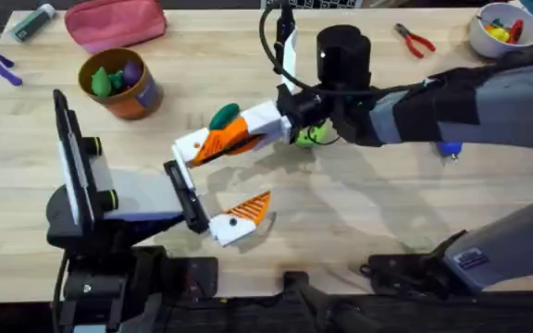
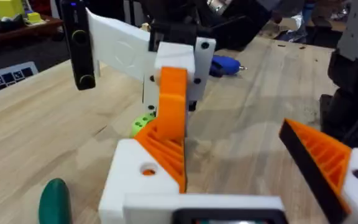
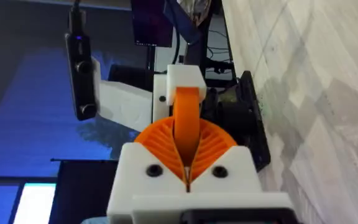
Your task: Pick up the gripper from the table and insert it into the empty holder that is missing its gripper. Then pick up a screw, insert it into the mounting hole, and use the screwdriver to tighten it. Finally, clean up the table by picking up the vegetable and placing it into the bucket.
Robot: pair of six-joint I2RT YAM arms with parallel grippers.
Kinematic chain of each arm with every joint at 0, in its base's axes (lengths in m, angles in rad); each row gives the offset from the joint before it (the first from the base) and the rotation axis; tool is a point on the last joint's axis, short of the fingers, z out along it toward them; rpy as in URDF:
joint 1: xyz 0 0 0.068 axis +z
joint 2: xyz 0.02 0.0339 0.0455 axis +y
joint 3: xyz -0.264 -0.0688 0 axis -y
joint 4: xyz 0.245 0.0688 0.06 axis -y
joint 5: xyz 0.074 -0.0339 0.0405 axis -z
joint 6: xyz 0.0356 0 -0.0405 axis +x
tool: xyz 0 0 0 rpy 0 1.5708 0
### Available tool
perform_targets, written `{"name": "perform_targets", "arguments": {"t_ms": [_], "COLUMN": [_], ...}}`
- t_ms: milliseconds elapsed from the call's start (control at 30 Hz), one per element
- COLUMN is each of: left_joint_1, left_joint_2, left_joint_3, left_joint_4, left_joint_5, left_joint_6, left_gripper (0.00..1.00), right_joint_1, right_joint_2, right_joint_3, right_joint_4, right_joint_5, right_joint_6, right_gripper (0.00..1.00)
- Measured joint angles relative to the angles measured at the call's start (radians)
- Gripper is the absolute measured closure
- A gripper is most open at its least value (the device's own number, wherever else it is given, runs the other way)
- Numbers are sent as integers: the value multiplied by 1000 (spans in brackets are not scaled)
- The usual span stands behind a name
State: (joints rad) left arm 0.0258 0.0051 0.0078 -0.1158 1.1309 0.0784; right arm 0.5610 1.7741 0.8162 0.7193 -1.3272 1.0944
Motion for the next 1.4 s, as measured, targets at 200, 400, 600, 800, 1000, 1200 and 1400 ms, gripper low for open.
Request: {"name": "perform_targets", "arguments": {"t_ms": [200,400,600,800,1000,1200,1400], "left_joint_1": [0,0,0,1,1,1,1], "left_joint_2": [0,0,0,0,0,0,0], "left_joint_3": [0,0,0,0,0,0,0], "left_joint_4": [0,0,0,0,0,0,0], "left_joint_5": [1,0,-2,-3,-3,-3,-4], "left_joint_6": [-1,-3,-4,-5,-7,-7,-7], "left_gripper": [13,13,13,14,14,14,13], "right_joint_1": [11,20,21,23,23,23,23], "right_joint_2": [0,0,0,0,0,0,0], "right_joint_3": [0,2,2,2,2,2,2], "right_joint_4": [3,6,6,7,7,7,7], "right_joint_5": [21,37,41,48,49,50,51], "right_joint_6": [6,9,10,17,21,21,21], "right_gripper": [992,992,992,992,992,992,991]}}
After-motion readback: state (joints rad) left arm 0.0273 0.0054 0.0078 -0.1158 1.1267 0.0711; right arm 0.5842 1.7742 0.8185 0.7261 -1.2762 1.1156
